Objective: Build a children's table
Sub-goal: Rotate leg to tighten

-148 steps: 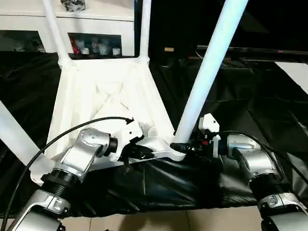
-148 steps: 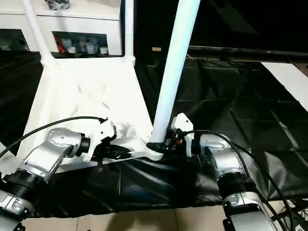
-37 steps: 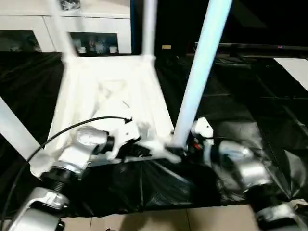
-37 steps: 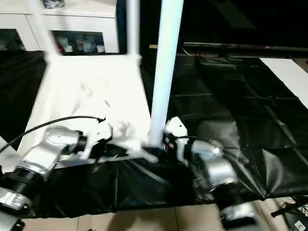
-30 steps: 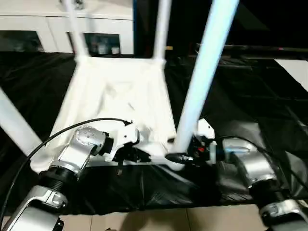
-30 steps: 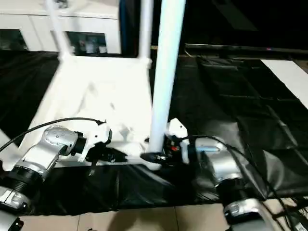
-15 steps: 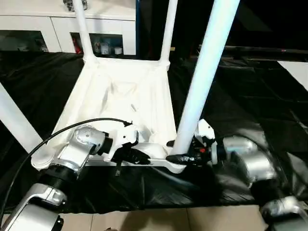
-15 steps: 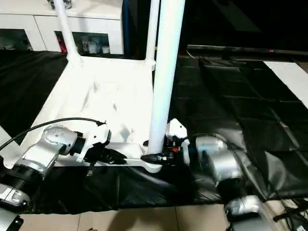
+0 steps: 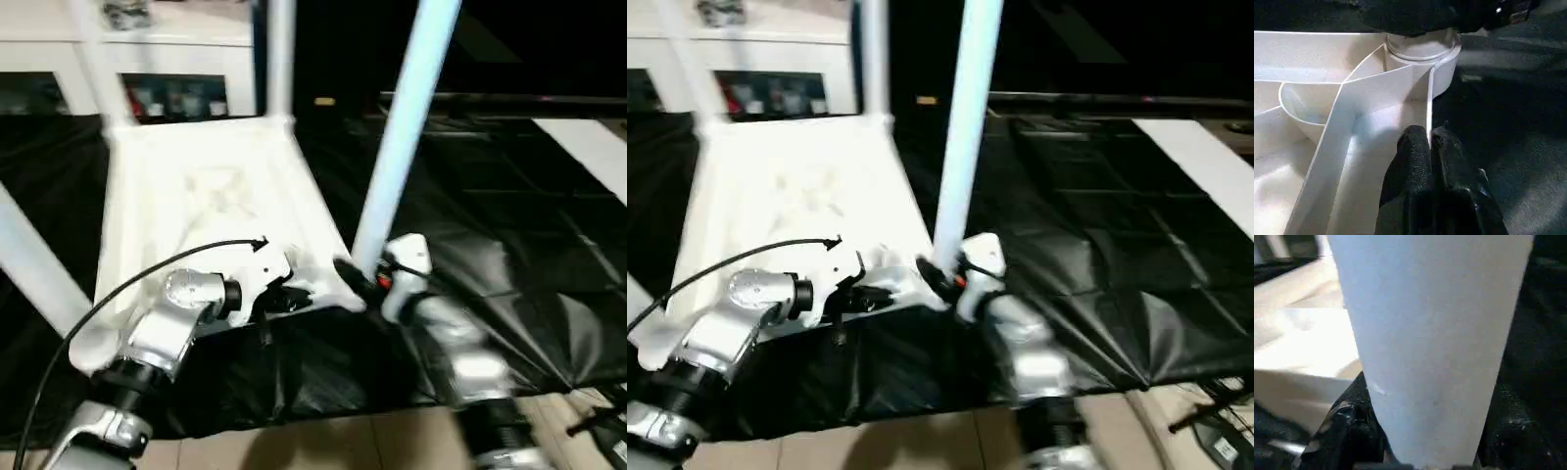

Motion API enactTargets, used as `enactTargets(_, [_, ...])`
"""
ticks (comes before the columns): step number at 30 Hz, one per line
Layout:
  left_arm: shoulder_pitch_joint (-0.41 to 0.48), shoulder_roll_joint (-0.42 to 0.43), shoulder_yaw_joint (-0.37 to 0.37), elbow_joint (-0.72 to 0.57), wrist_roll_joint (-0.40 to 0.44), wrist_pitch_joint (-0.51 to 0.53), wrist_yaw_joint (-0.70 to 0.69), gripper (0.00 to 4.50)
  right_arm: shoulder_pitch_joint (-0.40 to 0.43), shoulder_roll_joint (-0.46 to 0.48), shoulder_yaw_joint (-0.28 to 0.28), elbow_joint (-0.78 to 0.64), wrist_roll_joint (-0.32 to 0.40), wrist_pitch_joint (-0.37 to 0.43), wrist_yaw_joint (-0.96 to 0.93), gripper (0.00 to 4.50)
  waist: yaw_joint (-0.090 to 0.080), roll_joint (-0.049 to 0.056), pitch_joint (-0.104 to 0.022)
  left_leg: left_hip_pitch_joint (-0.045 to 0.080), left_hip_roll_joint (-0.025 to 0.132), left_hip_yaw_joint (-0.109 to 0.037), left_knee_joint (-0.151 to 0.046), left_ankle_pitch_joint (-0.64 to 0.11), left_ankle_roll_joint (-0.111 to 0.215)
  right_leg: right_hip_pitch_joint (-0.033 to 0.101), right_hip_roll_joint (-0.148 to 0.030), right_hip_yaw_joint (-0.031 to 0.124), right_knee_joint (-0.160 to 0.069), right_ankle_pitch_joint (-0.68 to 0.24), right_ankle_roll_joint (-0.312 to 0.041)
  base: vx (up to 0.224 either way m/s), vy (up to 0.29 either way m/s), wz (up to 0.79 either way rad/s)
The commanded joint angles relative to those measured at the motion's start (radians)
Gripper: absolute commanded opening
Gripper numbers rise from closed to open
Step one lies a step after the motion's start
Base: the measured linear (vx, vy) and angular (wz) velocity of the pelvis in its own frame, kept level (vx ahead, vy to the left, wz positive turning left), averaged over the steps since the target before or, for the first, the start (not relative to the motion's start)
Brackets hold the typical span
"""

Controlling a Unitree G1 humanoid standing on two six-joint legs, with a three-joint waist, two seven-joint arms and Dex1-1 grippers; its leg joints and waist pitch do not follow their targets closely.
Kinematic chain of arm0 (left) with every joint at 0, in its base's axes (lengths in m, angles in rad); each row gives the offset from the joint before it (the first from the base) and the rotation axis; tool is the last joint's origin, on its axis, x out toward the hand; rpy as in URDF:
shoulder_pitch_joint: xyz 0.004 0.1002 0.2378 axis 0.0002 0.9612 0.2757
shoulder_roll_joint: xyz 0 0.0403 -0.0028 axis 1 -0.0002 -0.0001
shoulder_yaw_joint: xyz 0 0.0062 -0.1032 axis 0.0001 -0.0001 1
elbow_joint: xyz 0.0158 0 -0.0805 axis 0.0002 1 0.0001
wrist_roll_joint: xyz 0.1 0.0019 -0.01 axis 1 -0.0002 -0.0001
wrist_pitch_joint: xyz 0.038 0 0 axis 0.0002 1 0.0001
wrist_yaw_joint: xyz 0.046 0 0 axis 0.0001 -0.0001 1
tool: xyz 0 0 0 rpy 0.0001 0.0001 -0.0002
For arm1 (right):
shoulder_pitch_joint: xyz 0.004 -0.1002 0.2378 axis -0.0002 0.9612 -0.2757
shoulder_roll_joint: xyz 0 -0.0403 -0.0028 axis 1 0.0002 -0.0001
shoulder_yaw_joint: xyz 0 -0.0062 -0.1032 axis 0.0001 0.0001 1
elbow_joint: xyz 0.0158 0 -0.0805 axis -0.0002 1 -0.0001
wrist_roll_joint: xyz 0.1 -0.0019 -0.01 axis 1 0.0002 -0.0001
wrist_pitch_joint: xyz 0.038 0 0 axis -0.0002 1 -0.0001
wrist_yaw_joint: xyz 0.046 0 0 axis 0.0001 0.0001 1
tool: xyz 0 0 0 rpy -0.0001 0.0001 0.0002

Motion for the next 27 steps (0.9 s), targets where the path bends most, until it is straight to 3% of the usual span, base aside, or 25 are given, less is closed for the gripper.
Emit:
enactTargets(1, [0.023,-0.07,-0.056,-0.018,-0.034,-0.002,-0.009,0.0,0.009,0.05,0.079,0.028,-0.013,0.04,-0.017,1.99,0.003,0.007,-0.031,-0.012,0.022,-0.011,-0.077,-0.304,-0.001,0.029,-0.061,0.049,-0.105,-0.451,-0.074,0.0,0.0,0.0])
enactTargets(3, [0.023,-0.063,-0.061,-0.006,-0.034,-0.032,-0.036,0.0,0.011,0.038,0.081,0.02,-0.029,0.018,-0.014,2.55,0.002,0.008,-0.031,-0.013,0.023,-0.01,-0.077,-0.307,0.004,0.028,-0.061,0.05,-0.105,-0.433,-0.078,0.0,0.0,0.0])
enactTargets(5, [0.021,-0.043,-0.078,0.008,-0.033,-0.074,-0.086,0.0,0.007,0.004,0.085,0.013,-0.031,0.003,0.03,2.68,0.002,0.006,-0.032,-0.013,0.022,-0.009,-0.076,-0.301,0.011,0.03,-0.061,0.051,-0.105,-0.423,-0.08,0.0,0.0,0.0])
enactTargets(10, [0.011,0.012,-0.11,0.034,-0.019,-0.128,-0.175,0.0,0.019,-0.101,0.101,-0.06,0.001,0.015,0.195,3.06,0.016,0.009,-0.039,-0.015,0.024,-0.001,-0.068,-0.202,0.038,0.041,-0.057,0.052,-0.084,-0.222,-0.132,0.0,0.0,0.0])
enactTargets(11, [-0.007,0.035,-0.11,0.072,-0.019,-0.167,-0.215,0.0,0.054,-0.215,0.097,-0.156,0.071,0.029,0.377,3.06,0.018,0.008,-0.039,-0.014,0.022,0.0,-0.066,-0.197,0.043,0.045,-0.054,0.051,-0.084,-0.208,-0.135,0.0,0.0,0.0])
enactTargets(12, [-0.013,0.041,-0.109,0.084,-0.018,-0.176,-0.225,0.0,0.063,-0.251,0.092,-0.181,0.089,0.033,0.427,3.06,0.03,0.01,-0.041,-0.006,0.024,0.003,-0.06,-0.186,0.062,0.046,-0.053,0.053,-0.08,-0.172,-0.135,0.0,0.0,0.0])
enactTargets(14, [-0.022,0.05,-0.112,0.103,-0.01,-0.193,-0.239,0.0,0.08,-0.31,0.069,-0.22,0.131,0.052,0.505,3.06,0.034,0.006,-0.045,-0.014,0.023,0.006,-0.054,-0.126,0.089,0.054,-0.053,0.052,-0.065,-0.042,-0.176,0.0,0.0,0.0])
enactTargets(15, [-0.026,0.054,-0.113,0.114,-0.005,-0.205,-0.245,0.0,0.087,-0.339,0.058,-0.237,0.157,0.066,0.538,3.06,0.034,0.006,-0.046,-0.014,0.025,0.004,-0.053,-0.119,0.095,0.054,-0.054,0.051,-0.063,-0.028,-0.183,0.0,0.0,0.0])
enactTargets(16, [-0.033,0.063,-0.112,0.13,-0.007,-0.227,-0.271,0.0,0.106,-0.44,0.01,-0.275,0.23,0.118,0.647,3.06,0.036,0.008,-0.045,-0.014,0.023,0.006,-0.052,-0.121,0.102,0.054,-0.055,0.05,-0.064,-0.027,-0.195,0.0,0.0,0.0])
enactTargets(18, [-0.036,0.063,-0.11,0.134,-0.013,-0.232,-0.282,0.0,0.115,-0.489,-0.011,-0.285,0.253,0.136,0.696,3.06,0.046,0.006,-0.043,-0.009,0.026,0.009,-0.049,-0.134,0.113,0.054,-0.054,0.051,-0.066,-0.036,-0.208,0.0,0.0,0.0])
enactTargets(20, [-0.032,0.069,-0.112,0.13,-0.022,-0.245,-0.305,0.0,0.135,-0.583,-0.061,-0.294,0.286,0.161,0.779,3.06,0.051,0.011,-0.042,-0.014,0.025,0.007,-0.05,-0.154,0.108,0.057,-0.059,0.05,-0.071,-0.086,-0.204,0.0,0.0,0.0])
enactTargets(21, [-0.029,0.071,-0.114,0.128,-0.028,-0.251,-0.319,0.0,0.143,-0.615,-0.076,-0.297,0.301,0.176,0.801,3.06,0.052,0.009,-0.04,-0.014,0.025,0.006,-0.051,-0.175,0.099,0.058,-0.059,0.048,-0.077,-0.138,-0.194,0.0,0.0,0.0])
enactTargets(24, [-0.022,0.074,-0.116,0.119,-0.046,-0.261,-0.342,0.0,0.156,-0.657,-0.098,-0.303,0.32,0.181,0.824,3.06,0.051,0.003,-0.04,-0.015,0.024,0.006,-0.05,-0.192,0.086,0.055,-0.061,0.047,-0.086,-0.227,-0.165,0.0,0.0,0.0])
enactTargets(26, [-0.013,0.077,-0.118,0.113,-0.06,-0.27,-0.362,0.0,0.173,-0.688,-0.122,-0.321,0.336,0.191,0.826,3.06,0.052,0.008,-0.04,-0.015,0.024,0.004,-0.051,-0.188,0.083,0.054,-0.061,0.045,-0.088,-0.255,-0.153,0.0,0.0,0.0])
enactTargets(27, [-0.012,0.078,-0.12,0.113,-0.06,-0.276,-0.367,0.0,0.176,-0.692,-0.128,-0.325,0.339,0.195,0.82,3.06,0.051,0.005,-0.041,-0.015,0.024,0.004,-0.051,-0.182,0.082,0.054,-0.059,0.044,-0.088,-0.253,-0.15,0.0,0.0,0.0])
